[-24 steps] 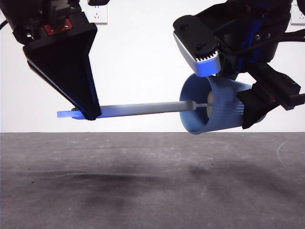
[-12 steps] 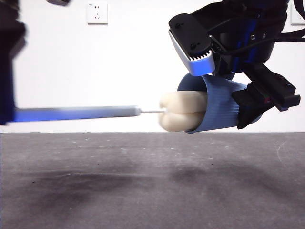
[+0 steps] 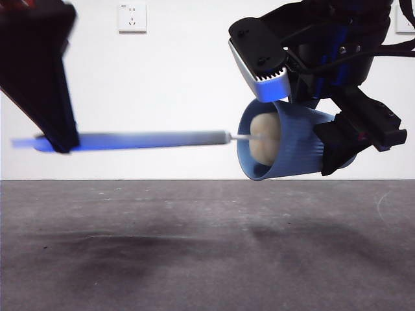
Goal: Pick up the cup brush,pick up the cup,insert the brush into the cup,clean the cup,put the cup brush back,put the cup back to the fixed position on the table
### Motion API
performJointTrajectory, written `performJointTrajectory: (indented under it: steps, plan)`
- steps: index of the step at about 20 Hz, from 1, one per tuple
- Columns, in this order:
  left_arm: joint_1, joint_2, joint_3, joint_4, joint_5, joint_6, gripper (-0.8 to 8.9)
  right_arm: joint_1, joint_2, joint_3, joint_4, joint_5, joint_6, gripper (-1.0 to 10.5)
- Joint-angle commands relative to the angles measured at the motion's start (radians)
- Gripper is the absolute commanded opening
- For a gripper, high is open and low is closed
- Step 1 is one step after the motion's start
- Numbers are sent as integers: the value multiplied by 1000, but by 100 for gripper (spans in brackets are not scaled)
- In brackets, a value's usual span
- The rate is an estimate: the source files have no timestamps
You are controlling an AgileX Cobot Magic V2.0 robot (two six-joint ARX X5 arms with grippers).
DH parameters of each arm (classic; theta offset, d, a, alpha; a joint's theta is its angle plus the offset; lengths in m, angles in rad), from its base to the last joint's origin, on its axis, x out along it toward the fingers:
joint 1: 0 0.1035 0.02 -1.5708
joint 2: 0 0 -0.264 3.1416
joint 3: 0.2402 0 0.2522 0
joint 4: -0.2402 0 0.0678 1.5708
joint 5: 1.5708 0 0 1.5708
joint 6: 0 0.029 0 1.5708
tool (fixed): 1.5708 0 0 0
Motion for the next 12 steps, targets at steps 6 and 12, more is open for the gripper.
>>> performJointTrajectory:
  steps: [6, 12]
  plan:
    - [0, 79, 3, 177, 54, -44, -9, 28, 6, 6, 6, -25, 35, -13]
    - [0, 74, 3, 35, -21, -46, -8, 28, 6, 6, 1, -16, 46, -13]
